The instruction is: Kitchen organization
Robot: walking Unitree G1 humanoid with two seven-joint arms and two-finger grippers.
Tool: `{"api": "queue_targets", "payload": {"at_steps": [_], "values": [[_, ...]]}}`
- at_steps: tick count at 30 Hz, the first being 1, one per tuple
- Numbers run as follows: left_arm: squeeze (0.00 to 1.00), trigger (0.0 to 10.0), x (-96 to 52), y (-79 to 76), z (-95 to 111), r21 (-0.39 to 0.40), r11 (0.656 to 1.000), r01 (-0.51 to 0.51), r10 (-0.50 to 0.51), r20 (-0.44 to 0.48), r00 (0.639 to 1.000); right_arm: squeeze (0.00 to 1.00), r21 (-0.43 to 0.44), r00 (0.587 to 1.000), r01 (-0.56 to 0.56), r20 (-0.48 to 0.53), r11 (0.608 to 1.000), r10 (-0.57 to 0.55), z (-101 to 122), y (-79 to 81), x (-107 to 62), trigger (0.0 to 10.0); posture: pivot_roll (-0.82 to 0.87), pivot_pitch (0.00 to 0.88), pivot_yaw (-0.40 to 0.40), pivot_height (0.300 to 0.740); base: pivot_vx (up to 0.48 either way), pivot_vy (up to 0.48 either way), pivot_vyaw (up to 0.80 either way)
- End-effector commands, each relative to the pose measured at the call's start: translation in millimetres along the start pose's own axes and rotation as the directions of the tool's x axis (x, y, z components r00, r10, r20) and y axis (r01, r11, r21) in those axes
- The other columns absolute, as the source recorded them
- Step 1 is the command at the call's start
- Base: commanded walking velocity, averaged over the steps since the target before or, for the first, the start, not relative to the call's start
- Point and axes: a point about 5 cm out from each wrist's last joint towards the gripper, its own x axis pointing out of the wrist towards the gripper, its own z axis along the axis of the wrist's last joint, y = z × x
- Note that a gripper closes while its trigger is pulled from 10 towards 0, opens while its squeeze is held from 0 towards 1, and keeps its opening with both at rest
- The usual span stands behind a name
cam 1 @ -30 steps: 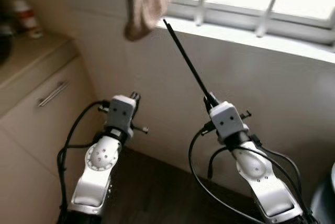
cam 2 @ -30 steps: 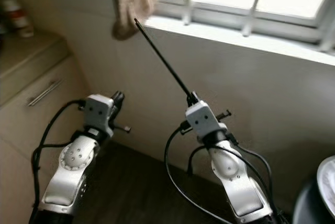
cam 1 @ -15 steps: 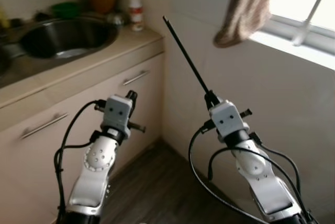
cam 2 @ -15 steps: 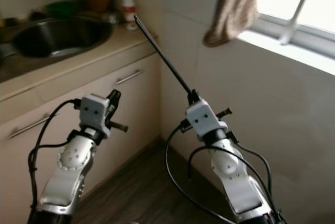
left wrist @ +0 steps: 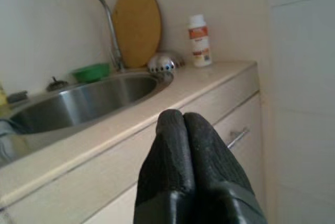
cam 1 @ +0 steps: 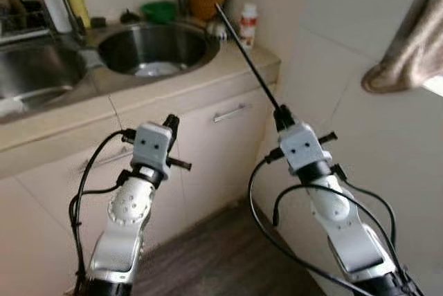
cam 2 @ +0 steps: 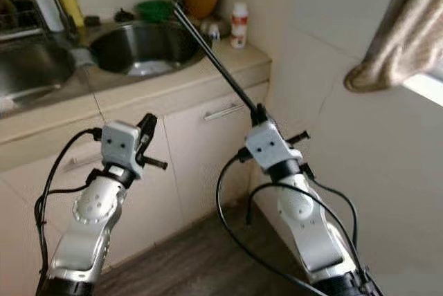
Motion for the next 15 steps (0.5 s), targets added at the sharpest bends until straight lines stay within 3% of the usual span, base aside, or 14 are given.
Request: {"api": "queue_targets", "payload": {"at_steps": [1, 15], "values": [[0.0, 10.0, 0.0, 4.9, 3.2, 0.019, 1.0, -0.007, 0.007, 0.015, 1.0, 0.0, 0.0, 1.0, 0.009, 0.025, 1.0, -0.009, 5.1, 1.0, 3.0, 0.0, 0.14, 0.0, -0.046, 0.74, 0.356, 0.0, 0.8], [0.0, 10.0, -0.4, 4.1, 3.3, 0.02, 1.0, -0.013, 0.012, 0.021, 1.0, 0.0, -0.005, 0.997, 0.043, 0.061, 0.999, -0.043, 12.4, -8.6, 11.8, 0.0, 0.14, 0.0, -0.048, 0.74, 0.332, 0.0, 0.8]]}}
